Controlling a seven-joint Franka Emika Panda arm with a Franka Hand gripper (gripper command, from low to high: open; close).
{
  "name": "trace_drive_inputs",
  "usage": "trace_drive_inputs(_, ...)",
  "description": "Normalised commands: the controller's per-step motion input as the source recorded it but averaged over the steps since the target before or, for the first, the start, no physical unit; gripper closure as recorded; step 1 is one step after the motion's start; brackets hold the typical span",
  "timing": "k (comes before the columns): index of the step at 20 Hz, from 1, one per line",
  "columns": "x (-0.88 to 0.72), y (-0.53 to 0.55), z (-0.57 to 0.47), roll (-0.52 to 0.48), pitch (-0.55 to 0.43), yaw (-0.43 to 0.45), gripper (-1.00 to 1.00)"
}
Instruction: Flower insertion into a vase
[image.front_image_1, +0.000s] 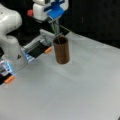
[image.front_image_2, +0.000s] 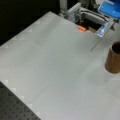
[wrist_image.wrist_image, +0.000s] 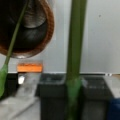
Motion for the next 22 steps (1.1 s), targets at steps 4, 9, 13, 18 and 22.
trace_drive_inputs(4, -0.31, 0.14, -0.05, 0.154, -0.060, -0.093, 1.00)
trace_drive_inputs(9, -0.42, 0.22, -0.05, 0.093, -0.076, -0.080, 1.00)
trace_drive_inputs(13, -0.47, 0.20, -0.11, 0.029, -0.116, -0.069, 1.00)
trace_drive_inputs(18, -0.48, 0.18, -0.15, 0.002, -0.137, -0.100, 1.00)
trace_drive_inputs(22, -0.48, 0.27, -0.15, 0.020, -0.157, -0.136, 1.00)
